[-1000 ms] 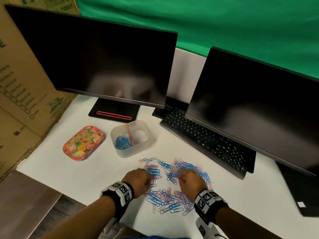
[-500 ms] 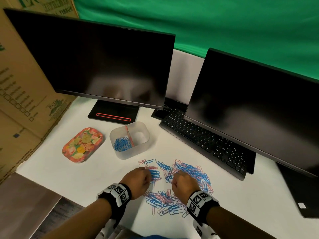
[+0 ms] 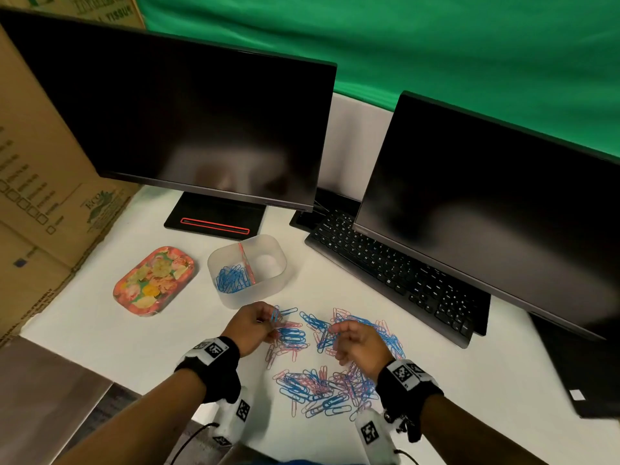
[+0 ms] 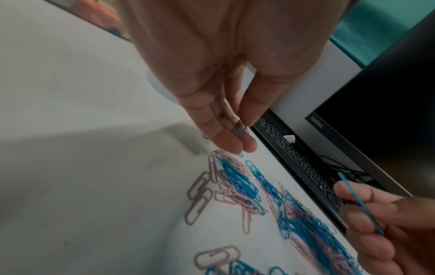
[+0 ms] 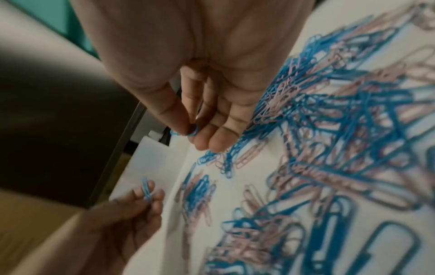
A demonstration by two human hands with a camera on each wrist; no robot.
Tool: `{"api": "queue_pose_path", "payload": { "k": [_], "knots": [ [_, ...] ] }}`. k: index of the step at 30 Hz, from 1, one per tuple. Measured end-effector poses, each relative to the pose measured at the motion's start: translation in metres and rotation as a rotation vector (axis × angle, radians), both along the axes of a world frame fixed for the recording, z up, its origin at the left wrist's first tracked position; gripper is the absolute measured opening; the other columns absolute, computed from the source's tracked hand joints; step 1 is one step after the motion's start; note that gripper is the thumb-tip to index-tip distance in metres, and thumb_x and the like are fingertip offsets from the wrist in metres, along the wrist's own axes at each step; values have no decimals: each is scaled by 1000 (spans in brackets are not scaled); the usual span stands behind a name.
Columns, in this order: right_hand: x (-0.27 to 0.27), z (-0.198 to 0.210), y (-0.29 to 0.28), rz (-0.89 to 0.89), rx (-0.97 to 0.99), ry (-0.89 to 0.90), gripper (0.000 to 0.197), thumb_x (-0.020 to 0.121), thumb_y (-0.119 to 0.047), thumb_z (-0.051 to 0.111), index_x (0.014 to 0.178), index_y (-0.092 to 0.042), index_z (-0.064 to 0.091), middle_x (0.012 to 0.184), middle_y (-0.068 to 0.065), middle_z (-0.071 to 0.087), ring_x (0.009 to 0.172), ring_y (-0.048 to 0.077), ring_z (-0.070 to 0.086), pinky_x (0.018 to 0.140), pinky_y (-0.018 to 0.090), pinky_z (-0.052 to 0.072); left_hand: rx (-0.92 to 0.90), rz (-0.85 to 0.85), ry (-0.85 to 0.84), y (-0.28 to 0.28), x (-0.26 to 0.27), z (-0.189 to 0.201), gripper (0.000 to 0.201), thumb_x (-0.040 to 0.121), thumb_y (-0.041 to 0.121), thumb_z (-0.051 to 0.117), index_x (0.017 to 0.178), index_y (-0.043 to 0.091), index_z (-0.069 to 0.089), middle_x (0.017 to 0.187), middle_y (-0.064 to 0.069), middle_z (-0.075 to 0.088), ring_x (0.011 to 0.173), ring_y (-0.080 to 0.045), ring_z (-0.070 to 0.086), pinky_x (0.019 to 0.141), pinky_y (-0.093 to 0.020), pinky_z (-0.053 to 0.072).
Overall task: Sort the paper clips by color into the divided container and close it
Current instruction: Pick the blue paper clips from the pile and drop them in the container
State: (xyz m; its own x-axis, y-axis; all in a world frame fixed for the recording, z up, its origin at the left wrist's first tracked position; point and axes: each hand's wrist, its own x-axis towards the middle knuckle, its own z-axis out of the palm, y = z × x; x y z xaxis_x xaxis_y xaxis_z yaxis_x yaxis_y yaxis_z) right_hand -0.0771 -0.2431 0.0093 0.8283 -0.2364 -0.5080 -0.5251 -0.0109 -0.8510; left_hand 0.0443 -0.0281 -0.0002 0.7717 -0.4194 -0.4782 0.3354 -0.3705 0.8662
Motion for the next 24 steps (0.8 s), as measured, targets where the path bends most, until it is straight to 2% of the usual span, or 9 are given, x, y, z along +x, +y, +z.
{"api": "queue_pose_path", "payload": {
  "k": [3,6,9,11,14,16,17,19,24],
  "knots": [
    [8,8,3,-149,263,12,24,84,15,44,83,-3,59,64,13,54,52,24,53,50,29,46,-67,57,84,-3,0,5,27,83,-21,45,92,4,53,78,-19,65,58,-24,64,61,-34,57],
    [13,16,4,-180,398,6,21,76,14,42,73,-4,53,64,16,52,53,24,50,50,29,43,-98,70,131,-7,-2,10,37,80,-23,39,100,7,51,73,-17,64,57,-25,62,63,-35,54],
    [18,20,5,-169,447,6,13,60,2,47,70,-6,51,64,14,53,53,23,49,51,29,41,-140,93,181,-12,-3,16,35,79,-22,33,94,2,53,70,-17,56,51,-19,63,61,-32,48],
    [22,21,4,-181,430,18,11,61,-1,49,69,-8,50,64,13,52,53,22,46,49,27,37,-91,115,169,-16,0,14,24,81,-15,39,87,2,55,65,-15,53,48,-20,57,57,-30,43],
    [32,13,0,-155,218,85,17,79,0,52,66,-10,54,63,11,49,48,19,39,46,24,27,181,1,-80,-23,8,4,12,85,5,56,77,12,60,66,-2,58,61,-18,52,61,-24,39],
    [39,6,-2,-22,-107,126,18,83,-6,56,69,-15,62,65,5,57,52,19,47,47,27,39,376,-141,-292,-30,11,0,5,85,17,61,82,19,64,80,0,65,76,-17,60,69,-22,43],
    [42,3,-2,52,-288,136,14,82,-11,59,72,-19,65,71,3,63,61,19,56,56,28,48,451,-208,-371,-33,12,-1,6,85,19,60,87,20,65,87,-2,66,84,-20,61,73,-23,45],
    [48,2,1,131,-511,153,11,82,-16,59,79,-23,67,86,1,69,82,18,65,70,24,50,606,-353,-504,-39,14,-6,18,88,21,55,103,20,66,104,-6,64,98,-25,61,83,-30,50],
    [64,1,12,319,-768,150,13,85,-25,61,97,-21,66,106,2,64,95,21,62,79,27,51,835,-529,-576,-47,16,-12,22,89,18,49,106,16,64,110,-8,63,98,-29,62,82,-37,53]
  ]
}}
